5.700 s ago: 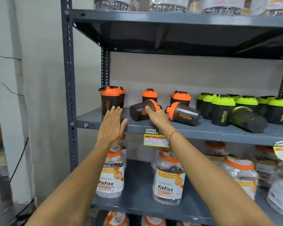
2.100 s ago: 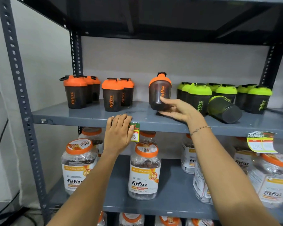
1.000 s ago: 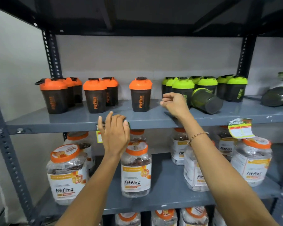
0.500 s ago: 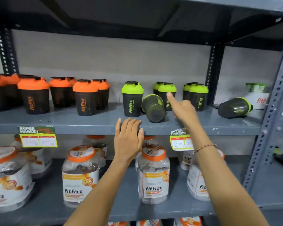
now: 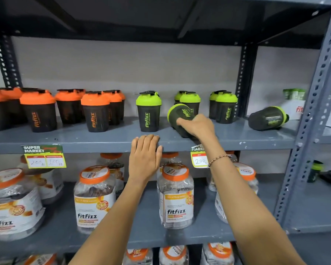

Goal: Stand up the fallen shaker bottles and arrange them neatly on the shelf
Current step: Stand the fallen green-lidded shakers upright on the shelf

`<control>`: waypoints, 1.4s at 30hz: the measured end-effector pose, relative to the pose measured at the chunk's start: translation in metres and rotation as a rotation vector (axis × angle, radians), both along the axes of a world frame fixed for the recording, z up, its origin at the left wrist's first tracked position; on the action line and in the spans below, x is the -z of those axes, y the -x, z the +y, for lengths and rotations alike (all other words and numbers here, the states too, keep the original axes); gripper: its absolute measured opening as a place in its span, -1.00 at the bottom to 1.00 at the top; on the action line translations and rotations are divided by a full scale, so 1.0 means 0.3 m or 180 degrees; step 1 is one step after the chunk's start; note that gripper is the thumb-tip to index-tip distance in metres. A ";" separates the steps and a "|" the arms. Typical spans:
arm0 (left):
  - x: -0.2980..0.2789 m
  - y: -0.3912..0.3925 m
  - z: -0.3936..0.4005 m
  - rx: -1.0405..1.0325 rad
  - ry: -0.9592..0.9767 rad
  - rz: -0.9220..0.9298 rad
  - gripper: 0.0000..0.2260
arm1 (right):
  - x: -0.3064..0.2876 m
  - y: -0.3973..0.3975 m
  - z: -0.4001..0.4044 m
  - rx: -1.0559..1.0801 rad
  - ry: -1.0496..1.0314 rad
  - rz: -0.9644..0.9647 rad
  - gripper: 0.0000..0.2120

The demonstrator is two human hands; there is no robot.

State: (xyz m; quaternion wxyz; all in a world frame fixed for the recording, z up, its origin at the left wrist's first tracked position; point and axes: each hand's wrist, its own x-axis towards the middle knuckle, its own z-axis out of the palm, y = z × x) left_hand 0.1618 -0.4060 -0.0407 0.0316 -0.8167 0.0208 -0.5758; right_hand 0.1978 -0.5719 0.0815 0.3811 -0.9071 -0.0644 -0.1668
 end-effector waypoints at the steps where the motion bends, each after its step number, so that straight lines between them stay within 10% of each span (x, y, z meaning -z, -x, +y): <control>1: -0.002 0.005 -0.002 0.0006 0.0017 0.0026 -0.70 | -0.002 0.001 -0.011 0.0077 0.0042 0.0018 -0.45; 13: -0.021 0.056 0.000 0.0083 0.0053 0.0466 -0.66 | -0.131 0.019 -0.053 -0.0613 0.0769 0.0906 -0.15; 18: -0.019 0.055 -0.004 0.0014 0.0068 0.0579 -0.68 | -0.122 -0.012 -0.107 -0.0826 -0.0621 0.1368 -0.62; 24: -0.015 0.050 -0.005 -0.0020 0.0102 0.0569 -0.69 | -0.055 -0.035 -0.155 -0.1736 -0.2615 0.1529 -0.67; 29: -0.010 0.038 -0.007 -0.0054 0.0129 0.0563 -0.68 | -0.033 -0.073 -0.137 -0.1090 -0.1944 0.0919 -0.33; 42: -0.018 0.012 -0.126 -0.0069 0.0901 0.0099 -0.74 | 0.031 -0.269 -0.096 -0.1113 -0.1134 0.0647 -0.45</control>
